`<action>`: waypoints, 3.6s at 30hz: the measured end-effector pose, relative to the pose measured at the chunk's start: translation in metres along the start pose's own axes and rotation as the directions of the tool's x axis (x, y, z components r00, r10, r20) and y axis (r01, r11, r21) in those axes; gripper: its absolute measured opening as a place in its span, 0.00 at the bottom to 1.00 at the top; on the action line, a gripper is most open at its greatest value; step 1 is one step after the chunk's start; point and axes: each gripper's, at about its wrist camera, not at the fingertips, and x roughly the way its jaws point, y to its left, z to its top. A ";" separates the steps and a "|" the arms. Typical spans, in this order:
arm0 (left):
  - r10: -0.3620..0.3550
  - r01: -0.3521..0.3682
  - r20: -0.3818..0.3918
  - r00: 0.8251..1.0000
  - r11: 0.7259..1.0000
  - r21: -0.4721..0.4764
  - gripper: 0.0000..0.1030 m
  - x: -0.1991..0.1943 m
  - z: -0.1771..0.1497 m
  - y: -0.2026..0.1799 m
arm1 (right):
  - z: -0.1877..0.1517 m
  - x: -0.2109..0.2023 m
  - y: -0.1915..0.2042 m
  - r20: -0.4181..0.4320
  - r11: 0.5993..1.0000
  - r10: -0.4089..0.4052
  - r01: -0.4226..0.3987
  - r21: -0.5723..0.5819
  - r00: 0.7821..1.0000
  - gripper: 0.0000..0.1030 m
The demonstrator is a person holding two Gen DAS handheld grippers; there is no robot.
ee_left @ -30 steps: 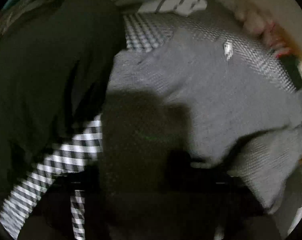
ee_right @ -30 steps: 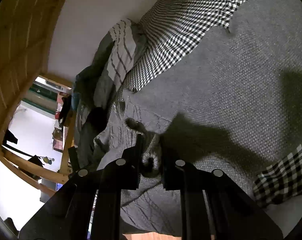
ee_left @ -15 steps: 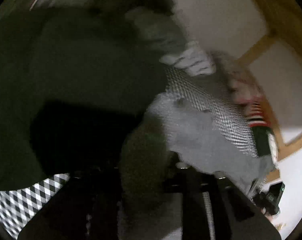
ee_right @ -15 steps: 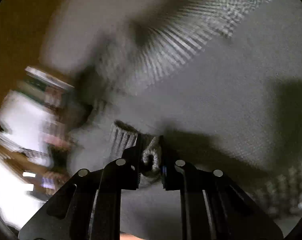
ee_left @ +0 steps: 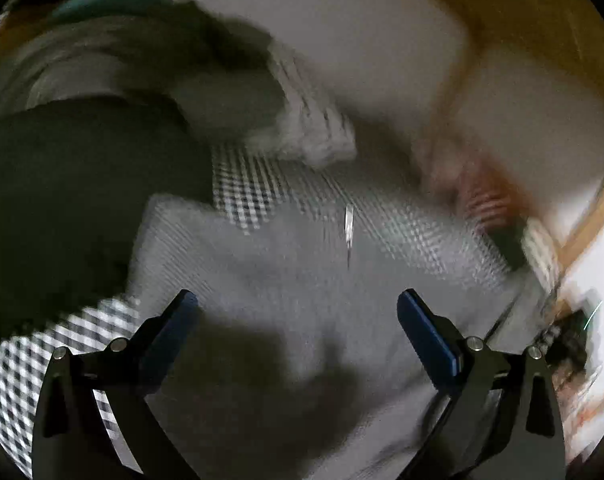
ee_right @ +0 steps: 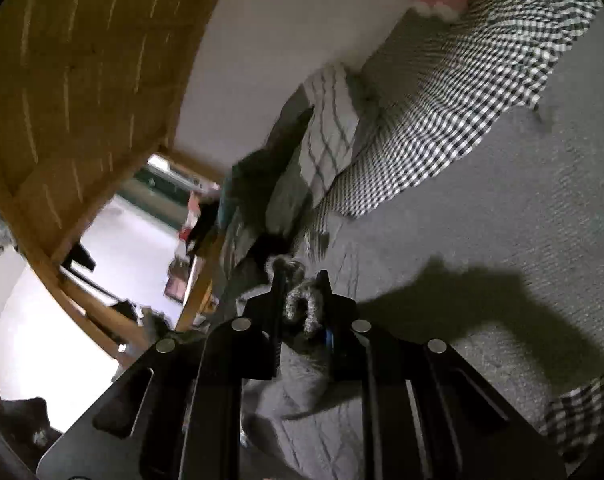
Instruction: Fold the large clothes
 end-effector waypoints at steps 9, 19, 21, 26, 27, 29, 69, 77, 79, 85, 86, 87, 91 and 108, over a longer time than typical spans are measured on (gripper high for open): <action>-0.104 0.149 -0.220 0.970 0.968 0.200 0.94 0.071 -0.101 -0.136 | -0.020 0.023 -0.030 -0.281 0.966 -0.185 0.227 0.124 0.942 0.76; 0.024 -0.015 -0.029 0.999 0.960 0.278 0.94 0.018 -0.112 -0.169 | -0.019 0.033 -0.047 -0.241 0.940 -0.179 0.238 0.243 0.954 0.53; 0.139 -0.147 0.052 0.989 0.959 0.243 0.94 0.012 -0.087 -0.151 | -0.020 0.033 -0.047 -0.241 0.935 -0.246 0.296 0.194 0.939 0.22; 0.458 -0.461 0.069 0.886 0.886 0.038 0.94 0.033 -0.010 -0.026 | -0.007 0.021 0.000 -0.083 0.999 -0.029 0.031 0.022 0.996 0.15; 0.449 -0.449 0.019 0.893 0.893 0.011 0.94 0.041 -0.005 -0.006 | -0.001 0.018 0.022 -0.061 0.996 0.069 -0.071 -0.044 0.996 0.15; 0.386 -0.397 -0.131 0.913 0.916 -0.063 0.94 0.069 0.000 0.041 | 0.009 0.018 0.039 -0.047 0.986 0.127 -0.131 -0.105 0.991 0.15; 0.415 -0.416 0.033 0.909 0.902 0.117 0.96 0.088 -0.058 -0.017 | -0.112 0.099 0.056 -0.003 0.382 -0.863 0.648 -0.659 0.506 0.97; 0.421 -0.423 0.043 0.906 0.899 0.113 0.96 0.089 -0.057 -0.018 | -0.113 0.083 0.043 0.026 0.452 -0.801 0.631 -0.630 0.598 0.98; 0.418 -0.419 0.037 0.908 0.901 0.110 0.96 0.084 -0.055 -0.020 | -0.104 0.094 0.041 0.009 0.475 -0.791 0.623 -0.622 0.612 0.98; 0.306 -0.308 0.051 0.951 0.950 0.052 0.95 0.054 -0.048 -0.061 | -0.092 0.062 0.063 -0.008 0.592 -0.702 0.578 -0.562 0.712 0.97; 0.288 -0.292 0.055 0.956 0.955 0.060 0.95 0.051 -0.047 -0.073 | -0.089 0.054 0.066 -0.001 0.598 -0.695 0.577 -0.556 0.719 0.97; 0.272 -0.276 0.059 0.961 0.958 0.076 0.95 0.050 -0.046 -0.089 | -0.083 0.043 0.069 0.008 0.606 -0.684 0.574 -0.551 0.729 0.97; 0.198 -0.204 0.057 0.979 0.967 0.153 0.95 0.055 -0.049 -0.159 | -0.053 0.000 0.068 0.048 0.609 -0.682 0.603 -0.515 0.729 0.97; 0.034 -0.018 -0.043 0.999 0.944 0.330 0.95 0.123 -0.079 -0.362 | 0.042 -0.168 -0.024 0.150 0.576 -0.761 0.764 -0.292 0.631 0.97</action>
